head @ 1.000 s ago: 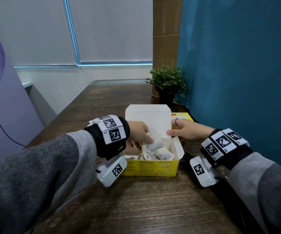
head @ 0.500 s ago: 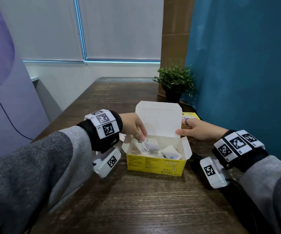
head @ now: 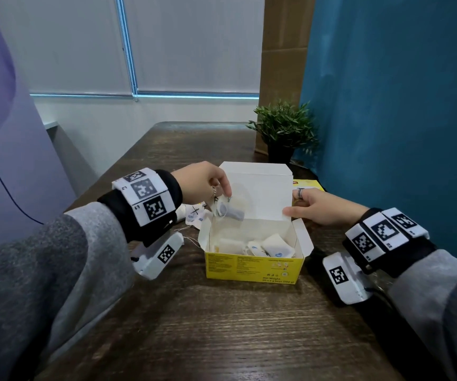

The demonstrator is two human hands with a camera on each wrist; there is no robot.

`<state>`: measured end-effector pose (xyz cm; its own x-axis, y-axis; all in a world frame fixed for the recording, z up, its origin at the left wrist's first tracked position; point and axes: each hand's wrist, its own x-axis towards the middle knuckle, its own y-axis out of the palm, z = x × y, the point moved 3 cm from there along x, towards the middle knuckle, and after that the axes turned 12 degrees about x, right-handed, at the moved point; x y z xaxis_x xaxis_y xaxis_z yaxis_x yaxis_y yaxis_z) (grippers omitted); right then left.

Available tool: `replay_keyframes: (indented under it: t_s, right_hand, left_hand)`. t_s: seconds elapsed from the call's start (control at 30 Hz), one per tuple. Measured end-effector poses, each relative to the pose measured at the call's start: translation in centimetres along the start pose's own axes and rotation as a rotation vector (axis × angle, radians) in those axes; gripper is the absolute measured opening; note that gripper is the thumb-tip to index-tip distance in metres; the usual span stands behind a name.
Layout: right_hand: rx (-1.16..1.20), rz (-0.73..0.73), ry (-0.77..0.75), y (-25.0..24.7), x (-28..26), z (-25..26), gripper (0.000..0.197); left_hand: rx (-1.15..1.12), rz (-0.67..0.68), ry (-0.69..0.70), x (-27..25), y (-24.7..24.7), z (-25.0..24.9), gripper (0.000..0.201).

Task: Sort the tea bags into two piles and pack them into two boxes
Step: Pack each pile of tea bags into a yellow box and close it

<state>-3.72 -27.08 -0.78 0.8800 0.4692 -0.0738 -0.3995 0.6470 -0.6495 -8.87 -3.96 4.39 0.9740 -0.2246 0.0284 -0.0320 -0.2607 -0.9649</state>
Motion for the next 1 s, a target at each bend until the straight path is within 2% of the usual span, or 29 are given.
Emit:
replay_keyframes:
  t_s: [0.17,0.2,0.27,0.3,0.4,0.5,0.63,0.73,0.8,0.93,1.0]
  right_hand:
    - [0.010,0.007,-0.008,0.1,-0.2,0.3,0.027]
    - [0.011,0.006,-0.004,0.1,-0.3,0.4,0.027]
    - [0.014,0.009,-0.001,0.2,-0.4,0.4,0.026]
    - [0.010,0.008,-0.006,0.2,-0.4,0.4,0.026]
    - [-0.027,-0.008,0.002,0.2,-0.4,0.4,0.015]
    - [-0.052,-0.015,0.009,0.2,-0.4,0.4,0.018]
    - [-0.015,0.006,-0.006,0.4,-0.3,0.6,0.012]
    - [0.008,0.009,-0.001,0.5,-0.3,0.5,0.023]
    - [0.021,0.014,-0.005,0.5,-0.3,0.4,0.028]
    - [0.047,0.003,-0.003,0.4,-0.3,0.1,0.029]
    - [0.053,0.003,0.006,0.4,-0.4,0.1,0.027]
  left_hand:
    - [-0.073,0.219,0.076,-0.6,0.4,-0.9,0.045]
    - [-0.017,0.257,0.102,-0.8,0.6,-1.3,0.043]
    - [0.143,0.315,0.154,-1.2,1.4,-2.3,0.025]
    - [0.243,0.318,0.172,-1.3,1.9,-2.7,0.019]
    - [0.550,0.289,0.214,-1.4,3.4,-3.6,0.042]
    - [0.620,0.276,0.259,-1.2,4.5,-4.2,0.049]
    - [0.496,0.300,0.284,-0.8,5.7,-4.5,0.047]
    - [0.430,0.274,0.303,-0.4,6.2,-4.7,0.043]
    - [0.305,0.227,0.285,-0.1,5.2,-4.8,0.041]
    - [-0.145,0.181,0.126,0.2,3.2,-4.3,0.036]
    - [-0.278,0.203,0.030,0.0,3.6,-3.9,0.033]
